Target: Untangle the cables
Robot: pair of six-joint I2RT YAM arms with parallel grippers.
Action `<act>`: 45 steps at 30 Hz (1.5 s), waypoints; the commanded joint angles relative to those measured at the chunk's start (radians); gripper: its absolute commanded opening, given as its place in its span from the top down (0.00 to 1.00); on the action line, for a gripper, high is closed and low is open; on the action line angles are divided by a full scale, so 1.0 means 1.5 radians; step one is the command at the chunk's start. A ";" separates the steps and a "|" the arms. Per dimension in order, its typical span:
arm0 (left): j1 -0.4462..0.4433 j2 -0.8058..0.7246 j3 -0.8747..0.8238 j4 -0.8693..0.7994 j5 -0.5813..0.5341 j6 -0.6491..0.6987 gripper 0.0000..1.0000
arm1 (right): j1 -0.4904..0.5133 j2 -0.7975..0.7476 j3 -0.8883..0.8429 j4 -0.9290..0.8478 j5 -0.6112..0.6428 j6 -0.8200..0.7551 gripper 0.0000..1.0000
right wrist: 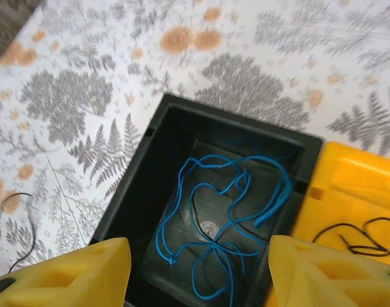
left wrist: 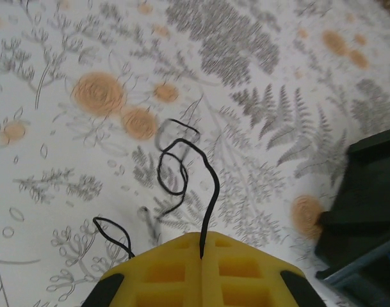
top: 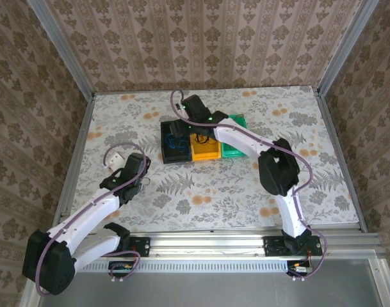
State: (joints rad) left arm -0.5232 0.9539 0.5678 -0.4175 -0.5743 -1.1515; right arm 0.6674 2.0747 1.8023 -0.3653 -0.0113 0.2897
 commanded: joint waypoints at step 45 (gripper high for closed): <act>-0.130 0.520 0.493 0.396 0.328 0.369 1.00 | -0.224 -0.592 -0.623 0.095 0.156 0.111 0.42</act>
State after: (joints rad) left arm -0.7139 1.7260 1.3170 0.1379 -0.1112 -0.5755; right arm 0.3393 1.2098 0.8833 -0.1932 0.1974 0.4709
